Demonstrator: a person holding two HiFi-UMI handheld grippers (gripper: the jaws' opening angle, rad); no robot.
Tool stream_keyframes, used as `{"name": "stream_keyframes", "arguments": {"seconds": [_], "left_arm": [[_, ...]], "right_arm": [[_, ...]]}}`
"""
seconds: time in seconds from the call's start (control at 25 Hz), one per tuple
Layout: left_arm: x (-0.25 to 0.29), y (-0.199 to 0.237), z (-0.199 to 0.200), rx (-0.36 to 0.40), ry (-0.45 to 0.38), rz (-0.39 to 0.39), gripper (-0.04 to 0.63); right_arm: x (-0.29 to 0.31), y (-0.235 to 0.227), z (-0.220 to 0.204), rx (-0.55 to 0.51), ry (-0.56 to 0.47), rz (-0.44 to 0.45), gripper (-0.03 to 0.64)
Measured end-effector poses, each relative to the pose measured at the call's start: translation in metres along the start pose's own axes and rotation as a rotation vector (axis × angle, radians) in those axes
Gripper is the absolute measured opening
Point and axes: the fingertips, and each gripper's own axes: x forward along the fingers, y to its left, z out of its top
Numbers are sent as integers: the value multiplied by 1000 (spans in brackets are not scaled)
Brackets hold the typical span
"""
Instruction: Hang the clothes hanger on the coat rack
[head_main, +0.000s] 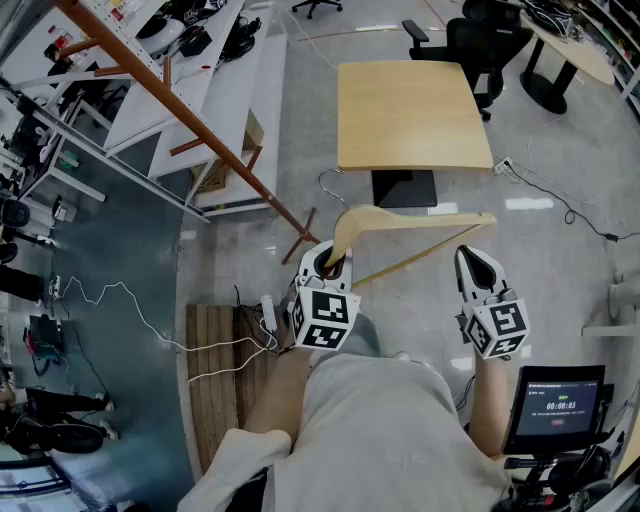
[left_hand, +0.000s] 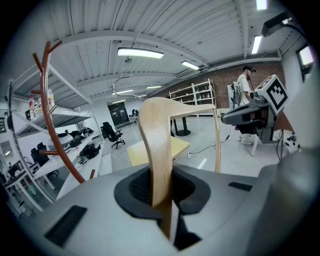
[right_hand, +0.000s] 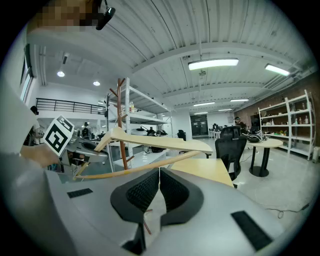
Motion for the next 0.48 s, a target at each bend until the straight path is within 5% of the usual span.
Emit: {"name": "stream_keyframes", "arguments": {"seconds": [0.32,0.48], "left_arm": [[68,118,18,62,6,50,38],[87,151,15,27,18,72,38]], "right_arm": [[141,1,52,-13,-33,20,12],[192,9,66,-25,-42,78,12]]}}
